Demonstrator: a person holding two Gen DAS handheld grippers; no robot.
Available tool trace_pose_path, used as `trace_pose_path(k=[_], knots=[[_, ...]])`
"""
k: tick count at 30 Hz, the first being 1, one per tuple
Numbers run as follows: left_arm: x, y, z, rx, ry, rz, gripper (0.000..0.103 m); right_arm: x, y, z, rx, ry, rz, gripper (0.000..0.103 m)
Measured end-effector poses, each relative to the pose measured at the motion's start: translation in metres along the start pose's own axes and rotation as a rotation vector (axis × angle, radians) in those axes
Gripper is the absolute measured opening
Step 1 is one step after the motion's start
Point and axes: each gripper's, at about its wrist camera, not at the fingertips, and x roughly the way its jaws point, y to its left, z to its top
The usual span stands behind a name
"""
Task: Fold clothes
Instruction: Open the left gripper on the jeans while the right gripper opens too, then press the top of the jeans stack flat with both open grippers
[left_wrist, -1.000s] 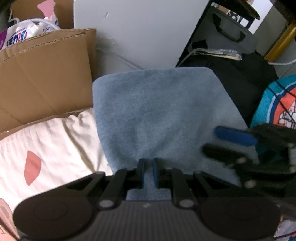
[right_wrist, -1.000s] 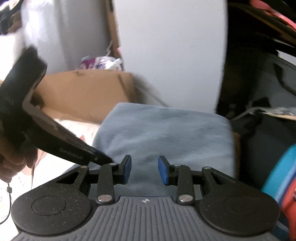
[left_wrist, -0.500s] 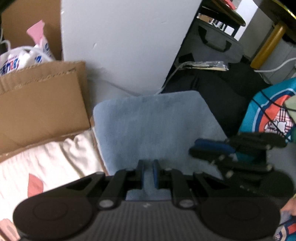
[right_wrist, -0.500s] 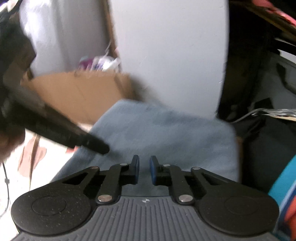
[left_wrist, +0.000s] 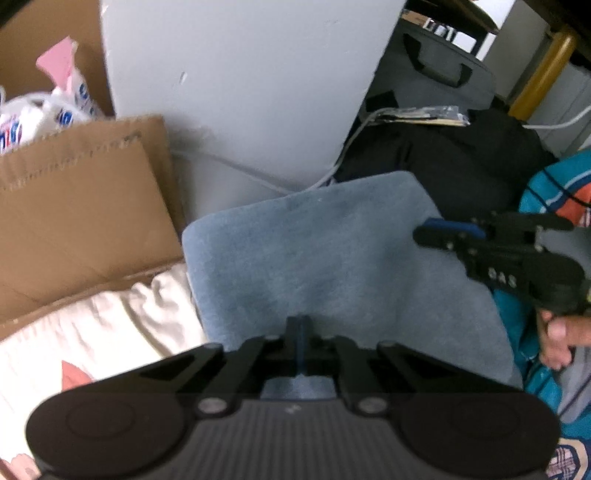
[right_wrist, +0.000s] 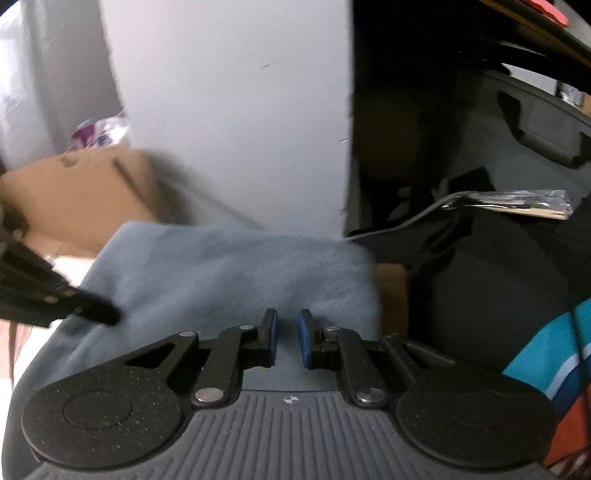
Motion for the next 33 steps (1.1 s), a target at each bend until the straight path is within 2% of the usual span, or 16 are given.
trace_pose_path(k=[4,8,12,15,18,21,26,29,33], knots=[[-0.002,-0.011,0.013,0.07,-0.043,0.044,0.003,-0.001,-0.008,0.013,0.002,-0.021,-0.03,0.019],[0.01,-0.006,0.024,0.03,-0.049,0.041,0.003,0.009,-0.007,0.025,0.006,-0.024,-0.021,0.019],[0.017,-0.001,0.023,0.014,-0.047,0.043,0.003,0.03,-0.007,0.033,0.01,0.027,-0.019,0.019],[0.022,0.002,0.021,0.004,-0.043,0.044,0.003,0.049,-0.01,0.029,0.036,0.097,-0.015,0.019],[0.026,0.006,0.019,-0.005,-0.039,0.046,0.003,0.057,-0.009,0.024,0.041,0.123,-0.022,0.019],[0.013,-0.002,0.018,0.028,-0.043,0.059,0.003,0.044,-0.003,0.026,0.031,0.112,-0.02,0.02],[-0.005,-0.006,0.006,0.049,-0.041,0.022,0.004,0.017,0.014,0.011,-0.021,0.102,0.045,0.022],[-0.012,-0.01,-0.003,0.067,-0.037,0.0,0.004,0.004,0.022,0.003,-0.038,0.091,0.084,0.03],[-0.016,-0.015,-0.015,0.09,-0.017,-0.027,0.004,-0.009,0.039,-0.006,-0.056,0.098,0.156,0.031]])
